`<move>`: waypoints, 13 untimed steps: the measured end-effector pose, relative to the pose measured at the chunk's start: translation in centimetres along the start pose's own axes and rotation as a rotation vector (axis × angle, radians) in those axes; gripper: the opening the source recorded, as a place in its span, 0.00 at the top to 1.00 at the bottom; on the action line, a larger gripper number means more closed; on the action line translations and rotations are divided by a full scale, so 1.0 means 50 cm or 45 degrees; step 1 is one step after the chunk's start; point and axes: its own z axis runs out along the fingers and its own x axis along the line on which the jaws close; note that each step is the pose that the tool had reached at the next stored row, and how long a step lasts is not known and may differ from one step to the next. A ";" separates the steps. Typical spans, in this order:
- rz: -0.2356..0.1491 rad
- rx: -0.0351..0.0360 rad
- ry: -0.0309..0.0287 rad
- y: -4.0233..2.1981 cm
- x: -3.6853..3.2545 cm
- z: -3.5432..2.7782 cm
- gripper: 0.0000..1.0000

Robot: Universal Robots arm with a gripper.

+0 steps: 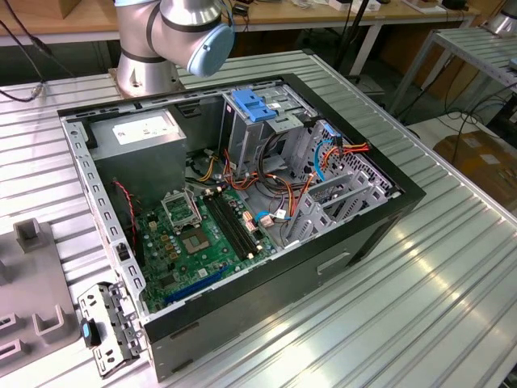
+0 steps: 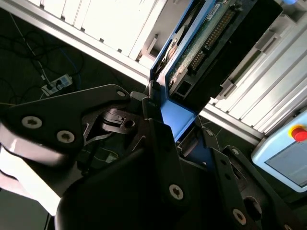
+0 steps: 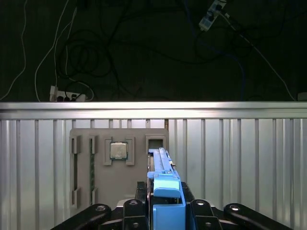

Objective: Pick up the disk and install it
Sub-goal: 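Pick up the disk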

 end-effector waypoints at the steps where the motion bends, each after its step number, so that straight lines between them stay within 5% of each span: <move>1: 0.000 0.0001 0.0000 0.000 0.000 -0.002 0.63; 13: 0.000 0.0000 0.0001 0.001 0.000 -0.029 0.63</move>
